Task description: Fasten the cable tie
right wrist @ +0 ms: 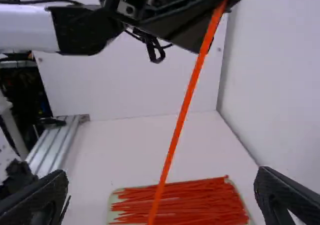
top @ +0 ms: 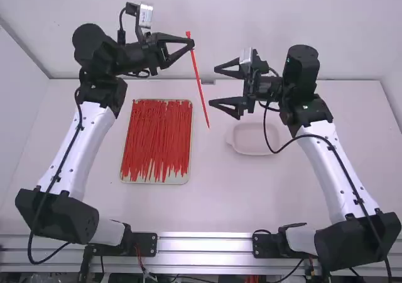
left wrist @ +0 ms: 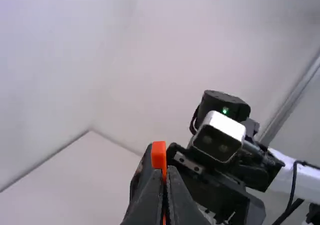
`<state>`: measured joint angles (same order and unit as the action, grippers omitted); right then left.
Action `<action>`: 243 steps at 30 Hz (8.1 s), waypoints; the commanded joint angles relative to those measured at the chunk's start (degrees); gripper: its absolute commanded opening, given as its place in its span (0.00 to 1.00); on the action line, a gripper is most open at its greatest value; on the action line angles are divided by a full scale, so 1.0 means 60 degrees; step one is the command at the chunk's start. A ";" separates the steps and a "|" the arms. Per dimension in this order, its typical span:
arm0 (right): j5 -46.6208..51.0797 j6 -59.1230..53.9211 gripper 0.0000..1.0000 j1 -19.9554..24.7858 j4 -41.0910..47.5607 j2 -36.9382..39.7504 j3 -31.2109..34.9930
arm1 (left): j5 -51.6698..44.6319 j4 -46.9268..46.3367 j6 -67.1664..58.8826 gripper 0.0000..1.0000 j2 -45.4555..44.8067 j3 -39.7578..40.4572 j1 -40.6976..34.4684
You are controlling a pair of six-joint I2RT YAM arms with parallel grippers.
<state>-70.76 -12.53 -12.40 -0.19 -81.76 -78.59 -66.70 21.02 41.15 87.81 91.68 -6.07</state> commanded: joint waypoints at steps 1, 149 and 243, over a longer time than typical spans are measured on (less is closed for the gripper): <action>-0.0004 -0.0390 0.99 -0.0066 -0.0412 -0.0087 -0.0222 | 0.0310 -0.0812 -0.0718 0.02 0.0255 0.1013 0.0102; -0.2707 -1.0990 0.00 -0.1140 -0.0357 -0.0091 -0.0222 | -0.1370 -0.3504 0.6098 0.02 0.1741 0.1647 0.0681; -0.3005 -0.9562 0.00 -0.1064 -0.0397 -0.0091 -0.0222 | -0.1810 -0.2521 0.5519 0.02 0.1741 0.1647 0.0685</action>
<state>-88.53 -76.25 -19.09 -2.55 -81.87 -78.59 -75.16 7.05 80.23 98.26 101.34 -1.63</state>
